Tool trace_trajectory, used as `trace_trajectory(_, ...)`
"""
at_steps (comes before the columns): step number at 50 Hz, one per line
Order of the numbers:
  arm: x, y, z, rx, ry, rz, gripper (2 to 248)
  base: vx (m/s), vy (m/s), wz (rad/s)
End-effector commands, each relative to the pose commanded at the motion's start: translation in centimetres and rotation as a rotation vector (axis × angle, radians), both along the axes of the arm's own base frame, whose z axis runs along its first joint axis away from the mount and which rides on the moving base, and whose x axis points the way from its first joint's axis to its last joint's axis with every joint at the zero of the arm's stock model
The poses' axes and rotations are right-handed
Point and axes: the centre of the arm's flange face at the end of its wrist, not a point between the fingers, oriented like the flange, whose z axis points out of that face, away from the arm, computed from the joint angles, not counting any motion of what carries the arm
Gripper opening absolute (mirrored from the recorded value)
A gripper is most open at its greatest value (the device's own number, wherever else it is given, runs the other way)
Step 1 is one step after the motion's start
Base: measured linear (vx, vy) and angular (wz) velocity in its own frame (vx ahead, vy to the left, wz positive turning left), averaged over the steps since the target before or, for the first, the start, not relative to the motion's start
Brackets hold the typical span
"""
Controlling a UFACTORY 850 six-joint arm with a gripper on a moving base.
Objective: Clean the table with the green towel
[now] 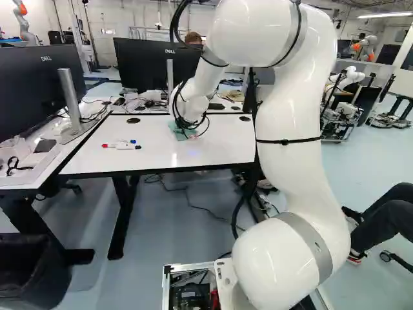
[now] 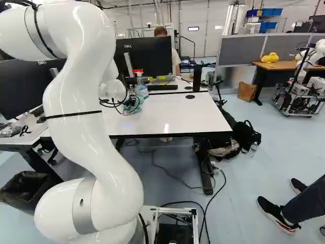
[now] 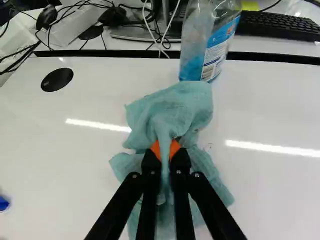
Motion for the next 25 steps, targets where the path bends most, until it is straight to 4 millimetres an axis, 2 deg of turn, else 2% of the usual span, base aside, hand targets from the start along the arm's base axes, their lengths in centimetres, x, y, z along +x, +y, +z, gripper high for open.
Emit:
trace_trajectory(14, -2.5, -0.4, 0.2, -0.005, 0.015, 0.006, 35, 0.0, 0.0, 0.0)
trace_trajectory(25, -2.9, -2.0, 0.3, -0.006, 0.02, -0.018, 35, 0.0, 0.0, 0.0)
